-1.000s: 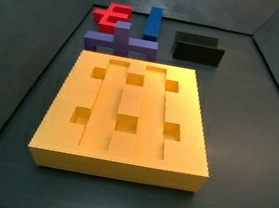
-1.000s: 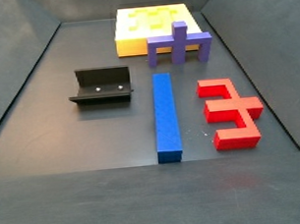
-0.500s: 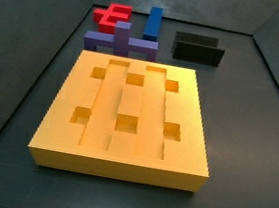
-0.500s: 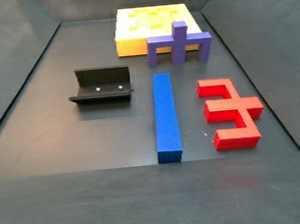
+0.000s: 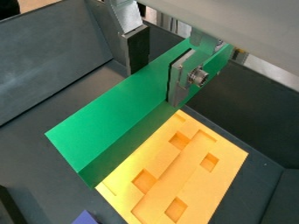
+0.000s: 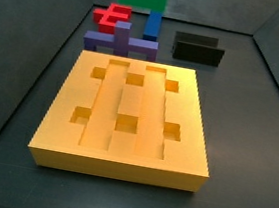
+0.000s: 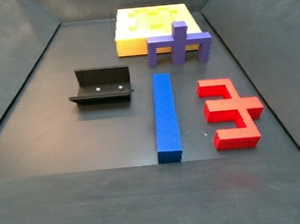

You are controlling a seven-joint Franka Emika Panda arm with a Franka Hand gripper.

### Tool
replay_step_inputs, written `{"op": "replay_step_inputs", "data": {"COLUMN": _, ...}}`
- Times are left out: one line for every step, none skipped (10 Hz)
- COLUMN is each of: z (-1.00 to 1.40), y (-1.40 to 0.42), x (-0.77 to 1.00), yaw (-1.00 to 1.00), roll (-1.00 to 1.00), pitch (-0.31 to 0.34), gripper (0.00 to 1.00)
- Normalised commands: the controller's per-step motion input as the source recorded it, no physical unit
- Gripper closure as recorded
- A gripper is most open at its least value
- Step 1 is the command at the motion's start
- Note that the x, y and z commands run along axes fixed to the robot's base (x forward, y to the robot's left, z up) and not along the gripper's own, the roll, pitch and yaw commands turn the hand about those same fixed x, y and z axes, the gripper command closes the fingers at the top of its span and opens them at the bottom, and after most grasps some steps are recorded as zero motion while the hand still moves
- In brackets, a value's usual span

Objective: Pick up the green object. Move up. Move to above the board. Insert the green object.
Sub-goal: Insert the green object.

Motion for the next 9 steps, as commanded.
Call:
{"op": "replay_step_inputs", "data": {"z": -1.00, "y": -0.21, "x": -0.41, "yaw": 0.02, "roll": 0.04, "pitch": -0.067, "gripper": 1.00}}
{"op": "replay_step_inputs", "data": {"z": -1.00, "y": -0.29, "x": -0.34, "yaw": 0.01, "roll": 0.09, "pitch": -0.001, "gripper": 1.00}}
{"op": "replay_step_inputs", "data": {"z": -1.00, "y": -0.30, "x": -0.33, "yaw": 0.03, "roll": 0.10, "pitch": 0.000, "gripper": 1.00}}
{"op": "replay_step_inputs", "data": {"z": -1.00, "y": -0.33, "x": -0.31, "yaw": 0.11, "roll": 0.12, "pitch": 0.000, "gripper": 1.00}}
{"op": "replay_step_inputs", "data": {"z": -1.00, "y": -0.30, "x": -0.17, "yaw": 0.12, "roll": 0.07, "pitch": 0.000, "gripper": 1.00}}
{"op": "replay_step_inputs", "data": {"z": -1.00, "y": -0.10, "x": 0.00, "yaw": 0.23, "roll": 0.00, "pitch": 0.000, "gripper": 1.00}}
{"op": "replay_step_inputs", "data": {"z": -1.00, "y": 0.01, "x": 0.20, "yaw": 0.30, "roll": 0.00, "pitch": 0.000, "gripper": 1.00}}
{"op": "replay_step_inputs", "data": {"z": -1.00, "y": 0.06, "x": 0.15, "yaw": 0.26, "roll": 0.00, "pitch": 0.000, "gripper": 1.00}}
{"op": "replay_step_inputs", "data": {"z": -1.00, "y": 0.04, "x": 0.00, "yaw": 0.22, "roll": 0.00, "pitch": -0.016, "gripper": 1.00}}
